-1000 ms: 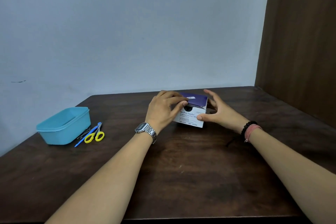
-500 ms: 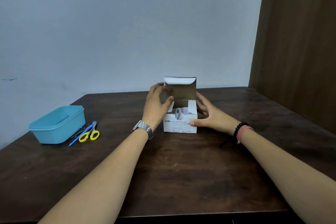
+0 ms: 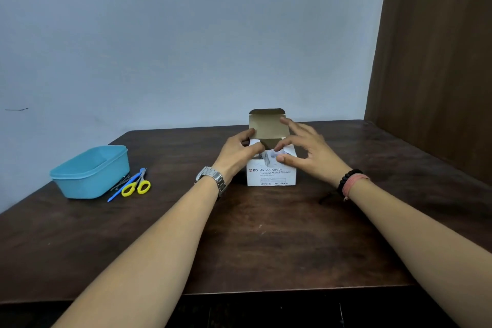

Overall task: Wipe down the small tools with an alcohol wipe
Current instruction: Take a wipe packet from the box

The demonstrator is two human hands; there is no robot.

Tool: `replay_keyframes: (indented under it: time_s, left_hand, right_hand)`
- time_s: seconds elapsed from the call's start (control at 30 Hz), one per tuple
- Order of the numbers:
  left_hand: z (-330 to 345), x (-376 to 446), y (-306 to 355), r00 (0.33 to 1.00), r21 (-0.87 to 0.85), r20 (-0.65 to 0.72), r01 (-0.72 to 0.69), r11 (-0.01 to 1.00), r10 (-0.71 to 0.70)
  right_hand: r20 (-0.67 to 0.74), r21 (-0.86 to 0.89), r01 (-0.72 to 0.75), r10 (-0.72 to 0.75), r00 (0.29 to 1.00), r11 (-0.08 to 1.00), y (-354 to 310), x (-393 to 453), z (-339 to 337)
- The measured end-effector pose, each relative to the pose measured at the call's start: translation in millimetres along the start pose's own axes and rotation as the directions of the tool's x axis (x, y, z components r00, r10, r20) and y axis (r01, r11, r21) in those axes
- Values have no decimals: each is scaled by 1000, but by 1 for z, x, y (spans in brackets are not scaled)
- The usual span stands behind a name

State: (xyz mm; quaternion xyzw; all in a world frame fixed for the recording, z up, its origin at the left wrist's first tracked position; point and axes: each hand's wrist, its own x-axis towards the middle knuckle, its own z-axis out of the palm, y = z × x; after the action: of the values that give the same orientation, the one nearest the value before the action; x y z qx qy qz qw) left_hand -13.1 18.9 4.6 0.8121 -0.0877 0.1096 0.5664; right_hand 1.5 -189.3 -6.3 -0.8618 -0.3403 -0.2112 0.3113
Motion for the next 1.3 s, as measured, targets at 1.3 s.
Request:
replay_keyframes:
  time_s: [1.3]
  left_hand:
    - [-5, 8, 3, 973, -60, -222, 53, 997, -65]
  right_hand:
    - [-115, 34, -133, 137, 984, 990, -6, 5, -15]
